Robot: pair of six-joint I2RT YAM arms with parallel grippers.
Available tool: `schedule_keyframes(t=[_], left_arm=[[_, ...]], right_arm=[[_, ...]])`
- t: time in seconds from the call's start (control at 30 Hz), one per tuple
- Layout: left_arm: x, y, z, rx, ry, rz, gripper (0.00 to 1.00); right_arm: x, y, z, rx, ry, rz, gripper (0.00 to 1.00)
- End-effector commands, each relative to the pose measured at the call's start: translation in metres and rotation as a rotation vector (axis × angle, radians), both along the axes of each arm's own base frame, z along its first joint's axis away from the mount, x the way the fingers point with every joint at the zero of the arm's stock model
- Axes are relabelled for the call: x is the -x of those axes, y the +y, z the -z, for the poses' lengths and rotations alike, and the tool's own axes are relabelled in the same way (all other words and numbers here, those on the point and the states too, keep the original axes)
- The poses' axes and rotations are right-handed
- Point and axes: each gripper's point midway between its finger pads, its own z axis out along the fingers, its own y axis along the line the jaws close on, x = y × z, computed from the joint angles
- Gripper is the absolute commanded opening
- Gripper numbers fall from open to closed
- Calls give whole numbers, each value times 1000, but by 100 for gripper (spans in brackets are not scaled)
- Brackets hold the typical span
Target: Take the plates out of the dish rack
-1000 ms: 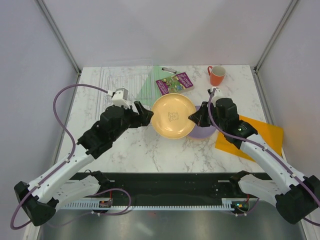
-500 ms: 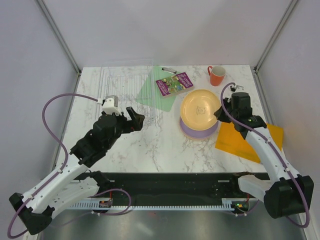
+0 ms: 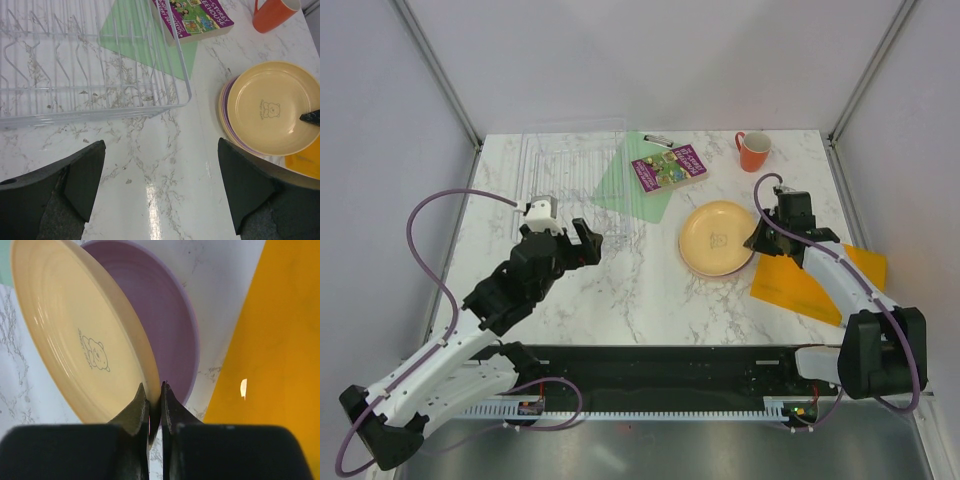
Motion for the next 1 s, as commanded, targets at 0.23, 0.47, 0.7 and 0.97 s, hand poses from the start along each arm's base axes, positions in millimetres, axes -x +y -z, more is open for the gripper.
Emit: schedule_keyframes(t=[0.23, 0.47, 0.7, 0.97], left_arm=[[-3, 5, 3, -40, -7, -20, 99], [-2, 6, 9, -47, 3, -23, 99], [-6, 11, 11, -96, -2, -42, 100], [-13, 20, -35, -147, -120, -48, 100]], right_arm=[[-9, 4, 10, -53, -12, -53, 57], [-6, -4, -3, -9, -46, -45, 84], [-2, -29, -55, 111, -182, 22, 98], [8, -47, -118, 164, -423, 101, 98]])
